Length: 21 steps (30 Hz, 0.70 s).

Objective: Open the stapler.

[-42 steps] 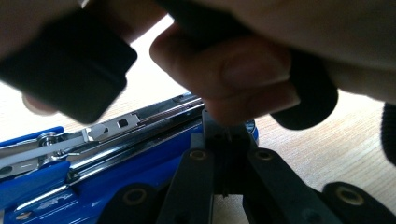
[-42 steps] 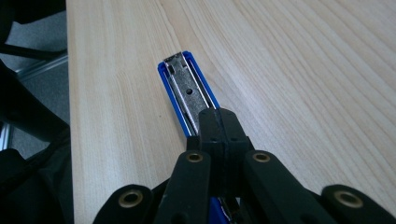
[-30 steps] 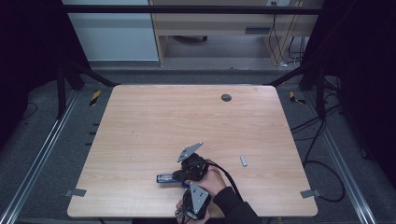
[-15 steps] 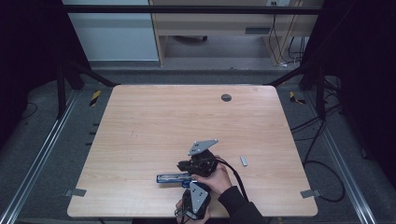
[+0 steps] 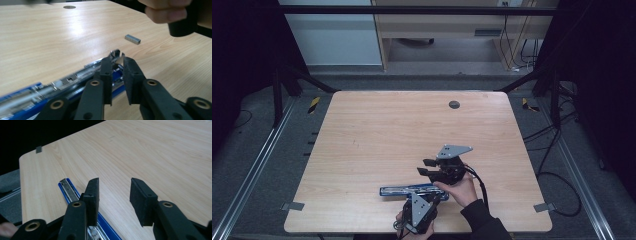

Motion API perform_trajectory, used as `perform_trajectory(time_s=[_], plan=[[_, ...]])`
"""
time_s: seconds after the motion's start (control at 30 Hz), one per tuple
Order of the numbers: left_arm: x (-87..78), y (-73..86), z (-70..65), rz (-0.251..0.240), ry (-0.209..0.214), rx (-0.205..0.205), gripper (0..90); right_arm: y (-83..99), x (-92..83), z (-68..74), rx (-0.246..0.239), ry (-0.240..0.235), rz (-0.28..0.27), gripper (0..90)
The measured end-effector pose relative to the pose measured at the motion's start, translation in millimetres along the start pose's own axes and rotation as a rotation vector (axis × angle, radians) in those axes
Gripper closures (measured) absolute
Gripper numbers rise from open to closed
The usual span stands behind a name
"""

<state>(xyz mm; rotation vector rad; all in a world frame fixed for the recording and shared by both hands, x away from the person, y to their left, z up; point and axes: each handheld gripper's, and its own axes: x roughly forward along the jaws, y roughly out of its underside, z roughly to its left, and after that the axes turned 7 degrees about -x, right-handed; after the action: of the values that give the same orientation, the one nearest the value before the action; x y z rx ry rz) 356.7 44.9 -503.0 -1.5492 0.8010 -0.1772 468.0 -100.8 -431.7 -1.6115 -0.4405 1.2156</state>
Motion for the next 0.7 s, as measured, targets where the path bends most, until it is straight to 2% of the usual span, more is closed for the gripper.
perform_trajectory(time_s=[0.2,0.37,0.57,0.7], plan=[[-7.0,-22.7,10.6,0.001,0.006,0.051,68.8,5.0,-22.7,-12.2,0.024,0.062,-0.044,55.6],[-9.2,-42.4,21.3,0.024,0.007,0.106,62.8,10.1,-42.3,-22.7,0.043,0.133,-0.084,50.5],[-12.6,-68.3,41.1,0.019,0.013,0.093,59.7,18.7,-63.6,-33.6,0.072,0.213,-0.089,47.0],[-11.2,-83.3,54.4,0.023,0.047,0.095,56.0,25.2,-75.4,-39.2,0.085,0.273,-0.076,44.7]])
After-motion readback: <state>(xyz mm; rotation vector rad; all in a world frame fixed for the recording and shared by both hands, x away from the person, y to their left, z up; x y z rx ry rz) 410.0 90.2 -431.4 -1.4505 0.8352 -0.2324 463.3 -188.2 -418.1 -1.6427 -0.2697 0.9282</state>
